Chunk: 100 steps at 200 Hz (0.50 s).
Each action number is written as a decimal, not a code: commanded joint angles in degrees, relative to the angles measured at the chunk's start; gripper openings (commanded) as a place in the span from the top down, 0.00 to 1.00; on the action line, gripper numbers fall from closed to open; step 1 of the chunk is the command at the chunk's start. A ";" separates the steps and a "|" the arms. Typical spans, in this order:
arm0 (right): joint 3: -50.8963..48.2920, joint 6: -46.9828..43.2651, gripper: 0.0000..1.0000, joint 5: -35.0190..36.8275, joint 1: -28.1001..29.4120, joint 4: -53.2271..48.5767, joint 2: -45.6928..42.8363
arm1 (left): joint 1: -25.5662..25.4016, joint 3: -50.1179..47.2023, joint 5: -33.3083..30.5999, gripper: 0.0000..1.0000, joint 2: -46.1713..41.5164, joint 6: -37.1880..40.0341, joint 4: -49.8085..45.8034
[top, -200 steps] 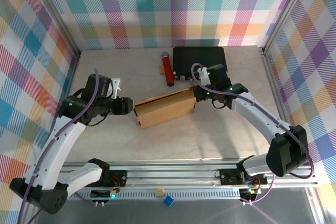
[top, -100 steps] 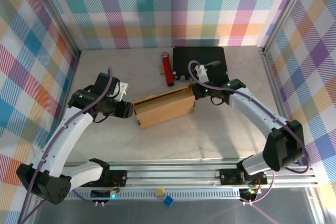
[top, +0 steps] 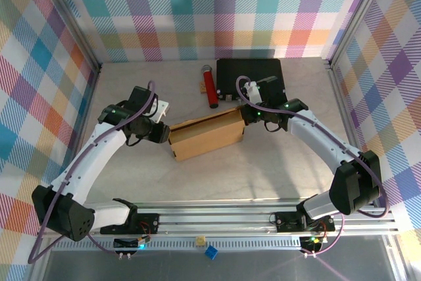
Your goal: Fold the paper box
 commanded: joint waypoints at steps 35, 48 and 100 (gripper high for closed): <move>0.65 -0.25 1.00 -0.59 0.09 -4.54 1.94 | 0.08 0.99 1.24 0.78 -0.54 -0.23 -0.08; 0.66 -0.25 1.00 -0.50 0.09 -4.54 1.94 | 0.05 1.52 1.71 0.82 0.28 -0.48 -0.19; 1.19 0.01 1.00 -0.15 0.11 -5.08 2.30 | 0.14 5.15 3.79 0.96 3.10 -6.48 -1.88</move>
